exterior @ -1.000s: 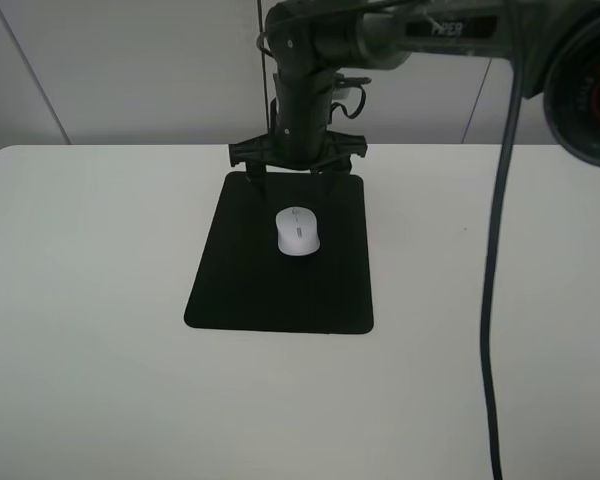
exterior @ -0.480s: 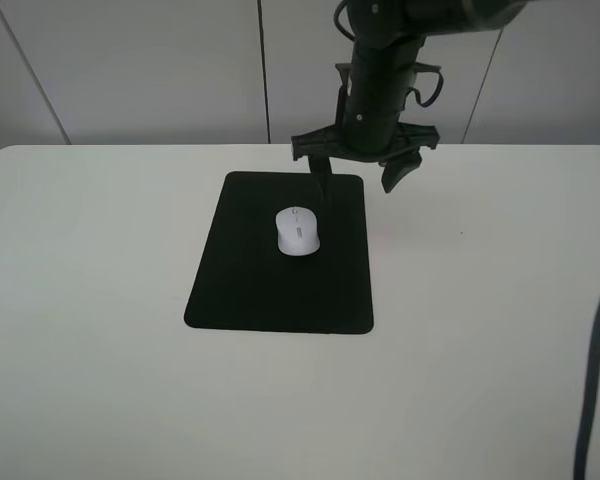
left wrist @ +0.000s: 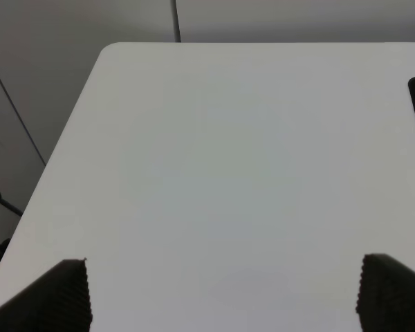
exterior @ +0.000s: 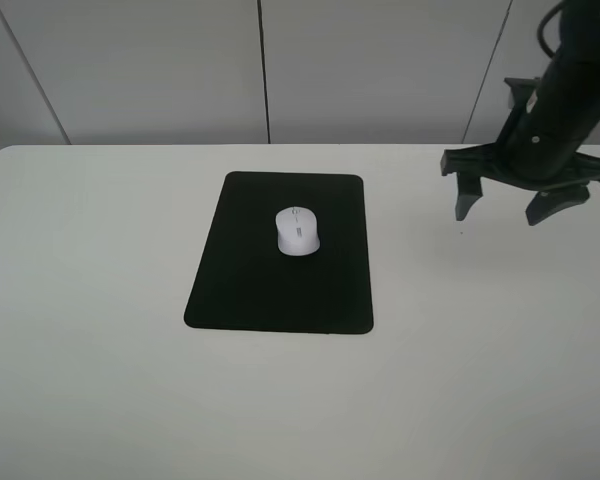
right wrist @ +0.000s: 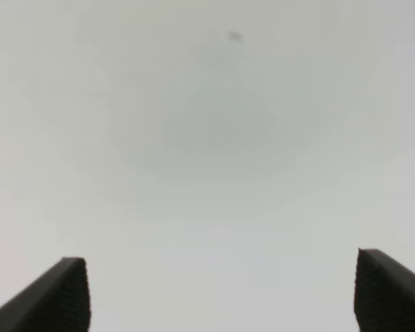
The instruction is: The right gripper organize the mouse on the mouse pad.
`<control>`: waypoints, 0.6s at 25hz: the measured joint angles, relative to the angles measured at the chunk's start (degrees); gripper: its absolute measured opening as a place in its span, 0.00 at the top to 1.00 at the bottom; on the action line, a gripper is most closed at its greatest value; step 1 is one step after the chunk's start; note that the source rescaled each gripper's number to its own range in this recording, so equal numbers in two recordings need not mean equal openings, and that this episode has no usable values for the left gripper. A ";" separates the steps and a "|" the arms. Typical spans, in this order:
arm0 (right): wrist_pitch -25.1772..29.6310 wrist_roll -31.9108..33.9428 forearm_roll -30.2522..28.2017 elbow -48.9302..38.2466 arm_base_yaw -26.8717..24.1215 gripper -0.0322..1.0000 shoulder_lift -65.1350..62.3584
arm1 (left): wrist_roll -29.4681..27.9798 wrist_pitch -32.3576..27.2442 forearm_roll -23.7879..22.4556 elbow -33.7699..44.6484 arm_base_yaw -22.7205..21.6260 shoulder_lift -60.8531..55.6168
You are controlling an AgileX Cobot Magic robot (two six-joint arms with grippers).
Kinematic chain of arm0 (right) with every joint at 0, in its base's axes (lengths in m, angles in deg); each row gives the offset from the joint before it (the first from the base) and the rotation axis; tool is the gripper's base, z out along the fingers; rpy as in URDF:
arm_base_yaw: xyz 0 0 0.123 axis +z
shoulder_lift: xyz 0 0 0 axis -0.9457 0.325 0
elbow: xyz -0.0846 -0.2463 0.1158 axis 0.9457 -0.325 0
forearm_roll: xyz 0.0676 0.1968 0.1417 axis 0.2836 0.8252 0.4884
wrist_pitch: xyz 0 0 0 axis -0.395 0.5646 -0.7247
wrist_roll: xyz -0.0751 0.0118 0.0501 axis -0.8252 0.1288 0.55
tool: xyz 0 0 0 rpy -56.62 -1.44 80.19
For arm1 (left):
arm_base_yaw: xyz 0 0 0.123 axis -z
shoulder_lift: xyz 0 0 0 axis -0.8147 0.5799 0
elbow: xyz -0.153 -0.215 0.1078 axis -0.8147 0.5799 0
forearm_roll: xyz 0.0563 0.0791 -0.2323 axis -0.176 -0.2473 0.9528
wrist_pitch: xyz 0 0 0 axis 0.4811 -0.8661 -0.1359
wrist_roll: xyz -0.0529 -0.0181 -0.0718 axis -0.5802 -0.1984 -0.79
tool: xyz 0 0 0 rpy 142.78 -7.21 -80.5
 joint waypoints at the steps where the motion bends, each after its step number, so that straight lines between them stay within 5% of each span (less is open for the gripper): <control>1: -0.06 -0.44 0.00 -1.58 -1.89 0.20 -1.90 | 0.00 0.00 0.00 0.00 0.00 0.00; 8: -0.33 -5.18 0.05 -10.47 -10.39 0.20 -14.41 | 0.00 0.00 0.00 0.00 0.00 0.00; 15: -0.06 -7.33 0.05 -16.50 -10.86 0.20 -30.77 | 0.00 0.00 0.00 0.00 0.00 0.00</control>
